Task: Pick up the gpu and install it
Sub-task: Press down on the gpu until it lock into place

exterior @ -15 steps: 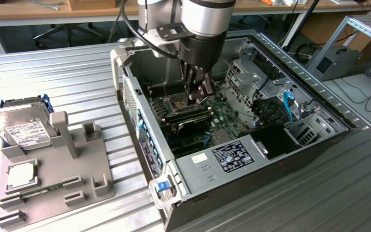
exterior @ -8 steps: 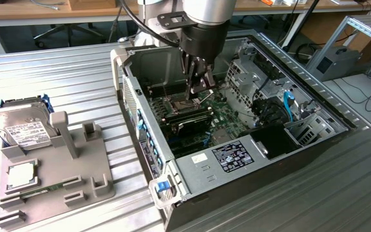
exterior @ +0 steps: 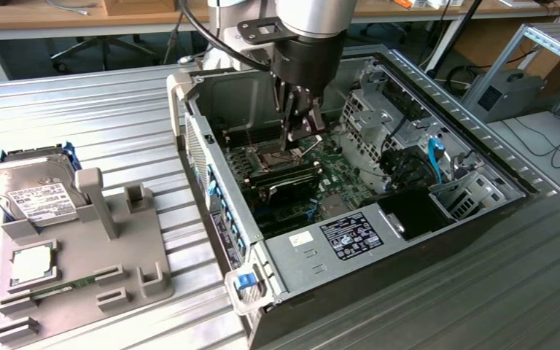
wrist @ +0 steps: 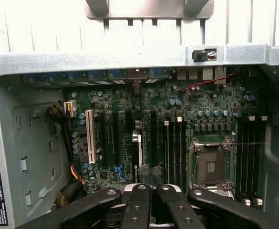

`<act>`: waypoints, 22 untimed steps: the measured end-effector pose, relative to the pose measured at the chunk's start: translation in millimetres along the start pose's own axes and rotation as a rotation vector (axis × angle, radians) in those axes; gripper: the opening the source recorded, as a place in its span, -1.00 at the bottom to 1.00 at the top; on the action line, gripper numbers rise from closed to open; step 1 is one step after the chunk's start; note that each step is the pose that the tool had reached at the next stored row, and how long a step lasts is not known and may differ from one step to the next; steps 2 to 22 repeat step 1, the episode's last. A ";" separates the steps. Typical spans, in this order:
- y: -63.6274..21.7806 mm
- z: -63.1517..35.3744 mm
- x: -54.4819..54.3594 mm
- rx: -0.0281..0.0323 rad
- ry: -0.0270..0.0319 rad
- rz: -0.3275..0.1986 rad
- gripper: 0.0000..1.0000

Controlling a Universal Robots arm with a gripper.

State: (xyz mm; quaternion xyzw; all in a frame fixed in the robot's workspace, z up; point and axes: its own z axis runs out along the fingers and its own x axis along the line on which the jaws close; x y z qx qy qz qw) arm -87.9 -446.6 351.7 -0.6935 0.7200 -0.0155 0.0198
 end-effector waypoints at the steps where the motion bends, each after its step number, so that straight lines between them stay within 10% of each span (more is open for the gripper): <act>1: 0.0 0.0 0.0 0.0000 0.0000 0.000 -0.79; 22: 0.0 0.0 0.0 0.0000 0.0000 0.000 -0.79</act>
